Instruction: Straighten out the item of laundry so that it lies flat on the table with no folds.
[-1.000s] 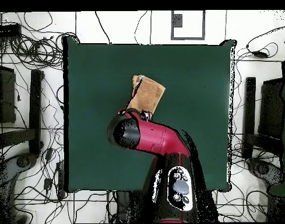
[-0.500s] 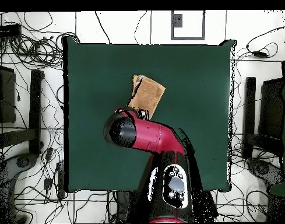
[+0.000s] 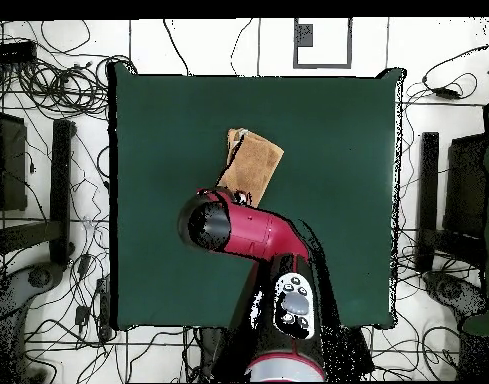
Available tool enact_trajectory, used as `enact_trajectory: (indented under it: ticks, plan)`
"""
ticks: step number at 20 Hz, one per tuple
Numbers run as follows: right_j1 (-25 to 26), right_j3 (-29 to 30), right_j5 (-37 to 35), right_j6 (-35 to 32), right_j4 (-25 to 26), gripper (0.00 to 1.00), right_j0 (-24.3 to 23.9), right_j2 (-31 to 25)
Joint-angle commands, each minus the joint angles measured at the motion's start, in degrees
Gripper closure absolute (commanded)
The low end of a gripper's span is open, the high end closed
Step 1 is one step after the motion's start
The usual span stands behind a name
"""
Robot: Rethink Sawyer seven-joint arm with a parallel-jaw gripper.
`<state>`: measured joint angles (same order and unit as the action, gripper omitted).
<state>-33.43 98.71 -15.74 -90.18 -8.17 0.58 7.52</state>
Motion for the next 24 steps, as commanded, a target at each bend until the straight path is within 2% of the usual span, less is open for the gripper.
enact_trajectory:
  ticks: [1, 14, 24]
  plan:
    - [3.79, -2.24, 3.78, -12.55, -2.79, 0.00, -0.03, -5.47]
    - [3.18, -2.59, 2.10, -13.13, -4.43, 0.00, 0.97, -4.83]
    - [-1.41, 2.06, -1.39, -13.91, -5.50, 0.00, 2.66, -4.56]
